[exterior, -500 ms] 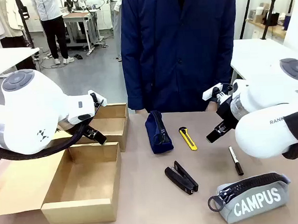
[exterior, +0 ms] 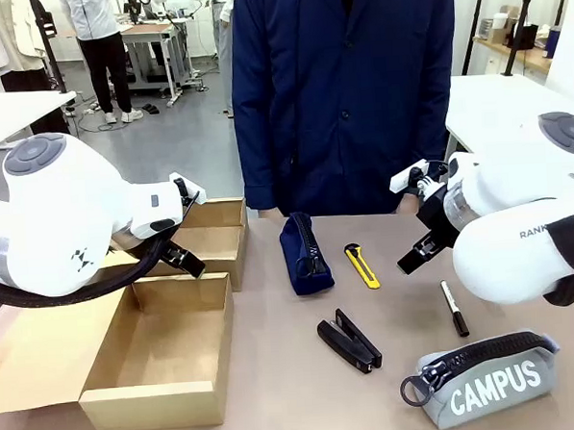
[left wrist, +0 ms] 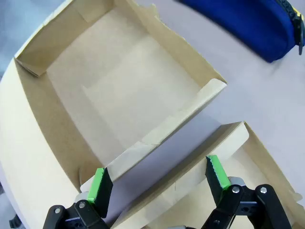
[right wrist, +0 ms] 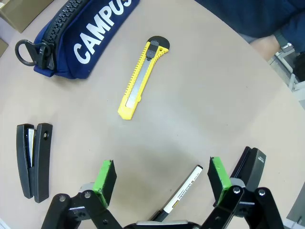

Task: Place items inside the box.
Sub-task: Pick up a Pencil pouch or Stapler and place it inside the Mailer Box closest to the robot.

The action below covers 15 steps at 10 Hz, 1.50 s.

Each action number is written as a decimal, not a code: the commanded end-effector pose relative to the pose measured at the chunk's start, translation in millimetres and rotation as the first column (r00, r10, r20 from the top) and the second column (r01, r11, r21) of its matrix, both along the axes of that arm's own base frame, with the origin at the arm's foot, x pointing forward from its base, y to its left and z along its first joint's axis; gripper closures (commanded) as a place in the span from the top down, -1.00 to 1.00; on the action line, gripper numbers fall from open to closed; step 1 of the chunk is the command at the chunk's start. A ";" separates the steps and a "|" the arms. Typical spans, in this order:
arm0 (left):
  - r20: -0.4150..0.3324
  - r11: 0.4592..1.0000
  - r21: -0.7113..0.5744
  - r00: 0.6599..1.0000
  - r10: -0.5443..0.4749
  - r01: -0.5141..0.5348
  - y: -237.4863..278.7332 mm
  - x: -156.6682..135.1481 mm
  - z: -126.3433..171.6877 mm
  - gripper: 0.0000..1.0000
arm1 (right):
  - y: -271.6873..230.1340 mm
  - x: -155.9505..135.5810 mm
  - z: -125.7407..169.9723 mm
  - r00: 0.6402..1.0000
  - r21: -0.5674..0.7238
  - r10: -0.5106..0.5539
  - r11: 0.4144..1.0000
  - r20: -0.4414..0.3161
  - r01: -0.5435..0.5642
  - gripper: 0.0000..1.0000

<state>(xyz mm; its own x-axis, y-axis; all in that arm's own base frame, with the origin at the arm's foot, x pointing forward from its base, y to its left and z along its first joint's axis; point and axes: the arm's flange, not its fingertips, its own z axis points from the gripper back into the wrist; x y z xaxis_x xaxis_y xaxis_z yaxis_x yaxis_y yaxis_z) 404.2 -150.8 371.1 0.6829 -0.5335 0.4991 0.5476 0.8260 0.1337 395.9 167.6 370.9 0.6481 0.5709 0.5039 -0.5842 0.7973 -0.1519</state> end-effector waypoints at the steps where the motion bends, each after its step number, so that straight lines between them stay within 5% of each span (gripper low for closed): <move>1: 0.000 1.000 0.000 1.000 0.000 0.000 0.0 0.0 0.0 1.00 | -0.1 0.0 0.1 1.000 0.001 0.000 1.000 0.000 0.000 1.00; 10: 0.000 1.000 0.000 1.000 0.000 0.000 0.0 0.0 0.0 1.00 | 0.0 0.0 0.0 1.000 0.000 0.000 1.000 0.000 0.000 1.00; 11: -0.020 0.995 -0.059 0.997 -0.081 0.080 1.1 -7.5 11.0 1.00 | -2.1 -3.2 10.3 0.997 0.056 0.037 0.998 -0.073 -0.033 1.00; 13: -0.181 0.956 -0.286 0.977 -0.115 0.060 15.6 -29.0 68.3 1.00 | -31.0 -11.1 62.3 0.971 0.187 -0.107 0.971 -0.215 0.149 1.00; 15: -0.173 0.859 -0.502 0.962 -0.210 0.097 48.4 -54.3 119.0 1.00 | -83.0 -29.1 103.5 0.930 0.385 -0.096 0.892 -0.355 0.239 1.00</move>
<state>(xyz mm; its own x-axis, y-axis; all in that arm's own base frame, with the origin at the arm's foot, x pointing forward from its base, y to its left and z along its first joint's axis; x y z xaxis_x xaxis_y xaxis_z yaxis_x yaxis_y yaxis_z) 350.6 -146.2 471.2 0.7092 -0.4165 0.5688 0.6537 0.6905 -0.3095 369.7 122.6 451.1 0.8484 0.3126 0.4273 -0.4506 0.8500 0.2729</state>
